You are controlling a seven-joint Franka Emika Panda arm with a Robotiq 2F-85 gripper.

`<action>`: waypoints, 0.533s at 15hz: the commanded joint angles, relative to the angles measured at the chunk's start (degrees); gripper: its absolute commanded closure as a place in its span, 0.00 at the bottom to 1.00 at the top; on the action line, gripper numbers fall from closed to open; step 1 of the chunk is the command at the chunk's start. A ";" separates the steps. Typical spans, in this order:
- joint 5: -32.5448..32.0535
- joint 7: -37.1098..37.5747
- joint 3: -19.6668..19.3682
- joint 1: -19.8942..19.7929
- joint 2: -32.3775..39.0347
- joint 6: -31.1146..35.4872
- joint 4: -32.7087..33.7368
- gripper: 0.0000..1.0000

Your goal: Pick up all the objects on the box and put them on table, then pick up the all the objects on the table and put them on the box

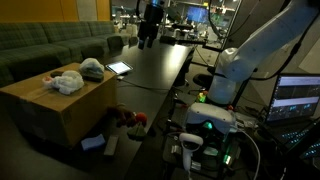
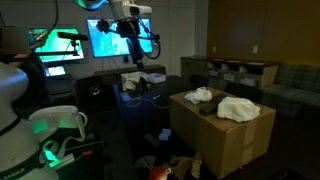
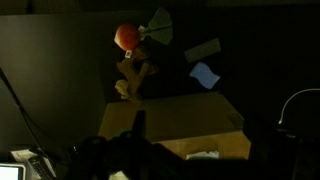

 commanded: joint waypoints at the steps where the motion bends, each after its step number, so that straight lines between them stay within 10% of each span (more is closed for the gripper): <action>1: -3.47 0.84 0.37 -0.13 14.84 5.35 9.92 0.00; 8: -13.64 3.85 0.92 1.28 35.52 12.96 26.76 0.00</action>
